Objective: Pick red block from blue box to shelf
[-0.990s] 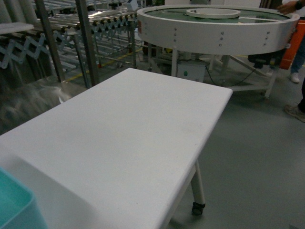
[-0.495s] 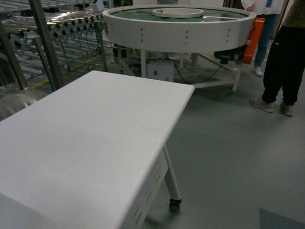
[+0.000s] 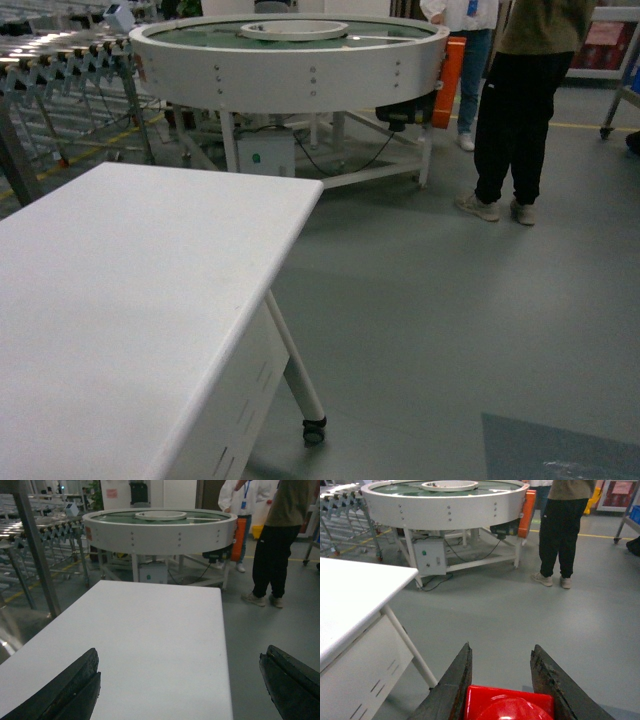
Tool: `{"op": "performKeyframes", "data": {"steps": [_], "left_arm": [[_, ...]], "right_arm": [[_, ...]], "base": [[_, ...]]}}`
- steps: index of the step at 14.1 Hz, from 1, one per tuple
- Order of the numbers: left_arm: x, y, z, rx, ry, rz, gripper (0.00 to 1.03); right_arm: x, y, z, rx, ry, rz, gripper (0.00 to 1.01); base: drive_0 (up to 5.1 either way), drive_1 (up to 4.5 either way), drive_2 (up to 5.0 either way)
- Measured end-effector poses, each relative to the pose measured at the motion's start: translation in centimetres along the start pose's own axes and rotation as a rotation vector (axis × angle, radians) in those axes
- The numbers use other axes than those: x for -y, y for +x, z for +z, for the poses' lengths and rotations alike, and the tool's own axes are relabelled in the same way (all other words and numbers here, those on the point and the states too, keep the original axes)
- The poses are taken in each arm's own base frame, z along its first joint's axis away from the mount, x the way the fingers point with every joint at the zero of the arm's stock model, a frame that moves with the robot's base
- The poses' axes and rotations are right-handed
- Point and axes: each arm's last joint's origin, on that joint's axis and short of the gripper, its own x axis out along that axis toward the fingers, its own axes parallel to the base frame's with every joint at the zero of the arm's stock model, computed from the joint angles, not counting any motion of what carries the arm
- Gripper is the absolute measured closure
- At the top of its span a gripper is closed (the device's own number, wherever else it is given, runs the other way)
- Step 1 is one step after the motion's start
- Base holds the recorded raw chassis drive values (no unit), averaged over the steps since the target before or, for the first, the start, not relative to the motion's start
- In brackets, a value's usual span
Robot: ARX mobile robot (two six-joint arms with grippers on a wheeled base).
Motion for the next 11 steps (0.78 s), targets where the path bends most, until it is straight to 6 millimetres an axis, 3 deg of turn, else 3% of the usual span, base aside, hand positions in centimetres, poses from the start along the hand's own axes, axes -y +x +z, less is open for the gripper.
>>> {"op": "performKeyframes", "data": {"steps": [11], "left_arm": [[0.00,0.00,-0.06,-0.006,0.000,0.001,0.05]], "right_arm": [[0.00,0.03,-0.05,-0.004,0.000,0.000,0.73]], "base": [[-1.5,-1.52,-1.5]]}}
